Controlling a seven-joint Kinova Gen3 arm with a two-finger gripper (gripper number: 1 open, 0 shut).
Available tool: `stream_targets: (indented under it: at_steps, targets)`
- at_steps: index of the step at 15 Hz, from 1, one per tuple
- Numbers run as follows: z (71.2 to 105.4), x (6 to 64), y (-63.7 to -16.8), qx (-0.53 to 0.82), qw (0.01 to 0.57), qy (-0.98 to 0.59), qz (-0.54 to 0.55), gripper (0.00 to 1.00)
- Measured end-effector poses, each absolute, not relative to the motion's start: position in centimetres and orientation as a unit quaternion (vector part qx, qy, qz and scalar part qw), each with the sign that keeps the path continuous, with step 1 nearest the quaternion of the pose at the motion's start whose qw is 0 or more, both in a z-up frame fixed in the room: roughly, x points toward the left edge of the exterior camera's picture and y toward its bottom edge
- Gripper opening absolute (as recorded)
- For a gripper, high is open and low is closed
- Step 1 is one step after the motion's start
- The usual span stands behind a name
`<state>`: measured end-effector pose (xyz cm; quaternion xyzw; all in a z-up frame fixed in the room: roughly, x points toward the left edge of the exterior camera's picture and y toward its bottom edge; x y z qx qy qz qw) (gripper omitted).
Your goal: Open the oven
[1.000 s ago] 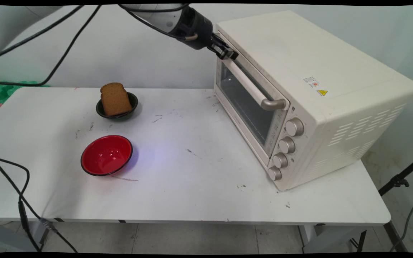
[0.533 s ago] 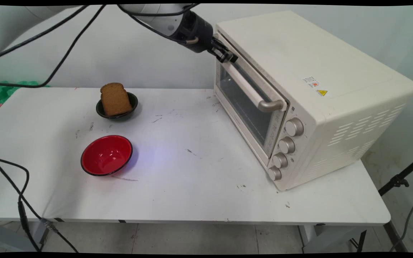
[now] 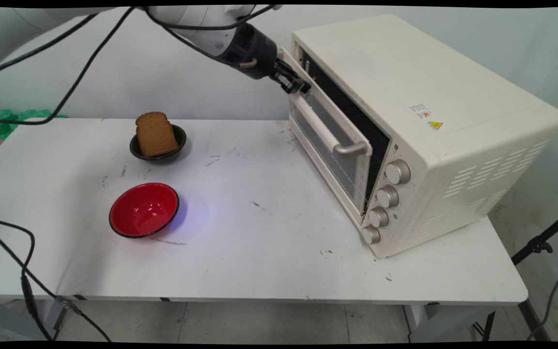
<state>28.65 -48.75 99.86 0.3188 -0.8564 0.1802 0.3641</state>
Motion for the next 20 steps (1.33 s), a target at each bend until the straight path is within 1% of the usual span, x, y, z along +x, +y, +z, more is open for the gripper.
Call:
stream_targets:
  at_steps: [10,20]
  targets:
    - [98.5,32.7,-45.2,0.315,0.353,-0.863,0.179,0.0]
    - [94.0,37.2,-41.8,0.332,0.353,-0.856,0.18,0.0]
